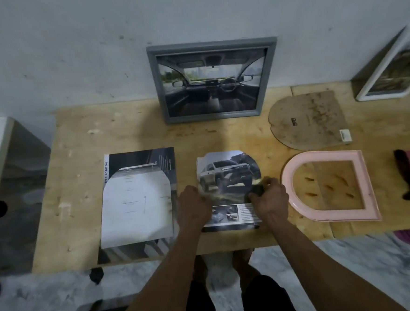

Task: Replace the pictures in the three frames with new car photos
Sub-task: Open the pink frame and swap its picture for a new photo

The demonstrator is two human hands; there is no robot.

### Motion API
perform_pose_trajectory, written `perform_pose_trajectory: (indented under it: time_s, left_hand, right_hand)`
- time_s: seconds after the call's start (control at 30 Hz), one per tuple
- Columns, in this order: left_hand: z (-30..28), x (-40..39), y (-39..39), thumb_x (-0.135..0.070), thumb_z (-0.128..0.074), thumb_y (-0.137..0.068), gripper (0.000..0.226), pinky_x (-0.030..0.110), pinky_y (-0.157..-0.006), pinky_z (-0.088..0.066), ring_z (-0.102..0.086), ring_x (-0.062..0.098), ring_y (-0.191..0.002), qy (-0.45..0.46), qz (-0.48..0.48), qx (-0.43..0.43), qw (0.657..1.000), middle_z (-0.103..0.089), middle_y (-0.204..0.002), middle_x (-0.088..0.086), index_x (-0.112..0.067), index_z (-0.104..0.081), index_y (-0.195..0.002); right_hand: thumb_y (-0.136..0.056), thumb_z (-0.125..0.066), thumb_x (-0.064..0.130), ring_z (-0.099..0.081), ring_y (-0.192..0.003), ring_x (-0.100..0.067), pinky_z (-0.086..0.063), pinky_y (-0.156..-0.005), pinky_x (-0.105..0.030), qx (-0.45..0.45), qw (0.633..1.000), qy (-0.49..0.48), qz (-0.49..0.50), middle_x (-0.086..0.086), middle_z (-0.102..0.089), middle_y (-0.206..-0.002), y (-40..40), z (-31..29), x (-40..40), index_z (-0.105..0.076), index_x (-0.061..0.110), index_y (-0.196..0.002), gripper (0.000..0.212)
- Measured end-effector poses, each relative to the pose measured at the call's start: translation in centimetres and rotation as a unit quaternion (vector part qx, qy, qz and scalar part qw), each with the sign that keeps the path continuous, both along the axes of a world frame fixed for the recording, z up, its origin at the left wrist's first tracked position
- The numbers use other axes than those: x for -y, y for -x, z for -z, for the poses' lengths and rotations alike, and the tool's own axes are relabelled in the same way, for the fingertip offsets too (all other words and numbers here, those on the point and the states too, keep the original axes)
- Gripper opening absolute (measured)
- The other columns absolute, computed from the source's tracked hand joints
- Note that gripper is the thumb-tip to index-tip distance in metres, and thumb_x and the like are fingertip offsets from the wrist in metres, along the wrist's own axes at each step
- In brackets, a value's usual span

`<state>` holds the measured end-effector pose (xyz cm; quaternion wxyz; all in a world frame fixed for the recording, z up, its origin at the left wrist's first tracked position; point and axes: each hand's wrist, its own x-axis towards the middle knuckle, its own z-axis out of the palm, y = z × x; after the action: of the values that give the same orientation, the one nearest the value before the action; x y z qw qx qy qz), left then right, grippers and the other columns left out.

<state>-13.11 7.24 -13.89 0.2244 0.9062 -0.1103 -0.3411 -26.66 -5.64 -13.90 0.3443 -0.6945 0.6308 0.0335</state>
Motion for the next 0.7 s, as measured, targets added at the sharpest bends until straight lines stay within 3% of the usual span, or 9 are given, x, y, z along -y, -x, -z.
perform_pose_trajectory:
  time_s: [0.13, 0.3, 0.43, 0.53, 0.7]
  left_hand:
    - [-0.1, 1.1, 1.3, -0.022, -0.066, -0.089, 0.017, 0.031, -0.070, -0.045, -0.055, 0.019, -0.083, -0.020, -0.057, 0.028, 0.998, -0.055, -0.092, -0.002, -0.021, -0.052, -0.097]
    - [-0.2, 1.5, 2.7, -0.012, -0.063, -0.087, 0.008, 0.030, -0.068, -0.044, -0.058, 0.023, -0.079, 0.005, -0.121, 0.075, 0.990, -0.062, -0.087, 0.004, -0.014, -0.059, -0.094]
    - [-0.9, 1.9, 3.5, -0.006, -0.070, -0.079, 0.012, 0.024, -0.068, -0.048, -0.068, 0.023, -0.081, 0.022, -0.191, 0.049, 0.980, -0.071, -0.080, 0.002, -0.018, -0.069, -0.075]
    - [-2.3, 1.8, 4.1, -0.005, -0.072, -0.077, 0.021, 0.018, -0.066, -0.043, -0.061, 0.012, -0.073, 0.052, -0.250, 0.031, 0.966, -0.065, -0.076, -0.007, -0.024, -0.067, -0.073]
    - [-4.3, 1.1, 4.3, -0.007, -0.070, -0.076, 0.008, 0.034, -0.082, -0.054, -0.064, 0.020, -0.077, 0.123, -0.312, -0.031, 0.942, -0.071, -0.079, -0.001, -0.014, -0.068, -0.074]
  right_hand:
    - [-0.071, -0.079, 0.023, -0.059, -0.101, -0.031, -0.053, -0.090, -0.044, 0.047, 0.999, -0.027, 0.006, -0.009, -0.060, -0.111, 0.2, 0.7, 0.6, -0.050, 0.020, -0.115, 0.053]
    - [-0.079, -0.074, 0.014, -0.063, -0.095, -0.026, -0.056, -0.080, -0.037, 0.077, 0.995, -0.067, 0.012, -0.005, -0.064, -0.108, 0.5, 0.4, 1.6, -0.050, 0.020, -0.111, 0.040]
    - [-0.089, -0.066, 0.017, -0.059, -0.091, -0.021, -0.047, -0.077, -0.030, 0.084, 0.991, -0.104, -0.026, -0.005, -0.066, -0.110, 1.0, -0.1, 2.3, -0.056, 0.013, -0.118, 0.030]
    - [-0.094, -0.061, 0.023, -0.050, -0.089, -0.016, -0.038, -0.078, -0.027, 0.098, 0.988, -0.109, -0.054, -0.003, -0.063, -0.110, 1.2, -1.5, 2.7, -0.055, 0.012, -0.119, 0.028]
    - [-0.100, -0.050, 0.025, -0.055, -0.082, -0.012, -0.043, -0.068, -0.023, 0.150, 0.975, -0.126, -0.108, 0.003, -0.060, -0.102, 1.8, -4.3, 3.7, -0.055, 0.020, -0.114, 0.015]
